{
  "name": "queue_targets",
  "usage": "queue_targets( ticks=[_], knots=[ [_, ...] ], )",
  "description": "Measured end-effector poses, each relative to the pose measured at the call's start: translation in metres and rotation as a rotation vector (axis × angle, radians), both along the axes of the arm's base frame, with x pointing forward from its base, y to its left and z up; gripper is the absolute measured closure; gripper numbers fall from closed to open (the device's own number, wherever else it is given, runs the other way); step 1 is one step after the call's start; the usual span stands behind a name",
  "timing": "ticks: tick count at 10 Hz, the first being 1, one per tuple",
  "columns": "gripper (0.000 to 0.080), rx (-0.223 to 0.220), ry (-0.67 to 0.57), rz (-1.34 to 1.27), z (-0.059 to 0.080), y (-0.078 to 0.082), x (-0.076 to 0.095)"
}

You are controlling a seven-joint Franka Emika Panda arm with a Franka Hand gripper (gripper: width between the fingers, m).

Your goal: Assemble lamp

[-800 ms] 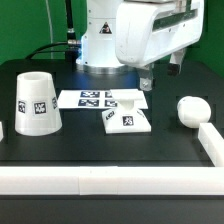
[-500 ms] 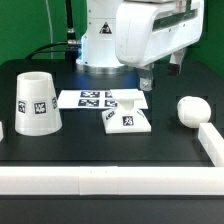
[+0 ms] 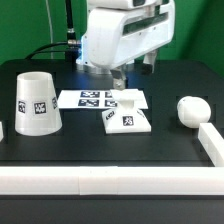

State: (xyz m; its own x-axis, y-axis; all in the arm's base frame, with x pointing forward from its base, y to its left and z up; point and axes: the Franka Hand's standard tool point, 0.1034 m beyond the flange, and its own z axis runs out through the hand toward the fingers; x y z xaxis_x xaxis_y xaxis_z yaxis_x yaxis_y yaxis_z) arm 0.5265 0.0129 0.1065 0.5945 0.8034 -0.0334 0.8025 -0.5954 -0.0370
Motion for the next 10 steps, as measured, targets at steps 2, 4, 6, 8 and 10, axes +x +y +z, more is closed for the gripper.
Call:
queue_targets(
  ticks=[2,4,6,8,10],
  knots=[
    [0.0100,-0.001,-0.001,-0.033,-0.001,-0.005,-0.006],
    [0.0100,-0.002,0.000,-0.062,-0.002,-0.005,-0.007],
    [0.0100,-0.009,-0.002,-0.229,-0.002,-0.004,-0.007],
    [0.0100,-0.020,-0.013,-0.479,-0.003,-0.004,-0.014],
    [0.0100,-0.013,-0.024,-0.652,-0.010,-0.002,-0.026]
  ],
)
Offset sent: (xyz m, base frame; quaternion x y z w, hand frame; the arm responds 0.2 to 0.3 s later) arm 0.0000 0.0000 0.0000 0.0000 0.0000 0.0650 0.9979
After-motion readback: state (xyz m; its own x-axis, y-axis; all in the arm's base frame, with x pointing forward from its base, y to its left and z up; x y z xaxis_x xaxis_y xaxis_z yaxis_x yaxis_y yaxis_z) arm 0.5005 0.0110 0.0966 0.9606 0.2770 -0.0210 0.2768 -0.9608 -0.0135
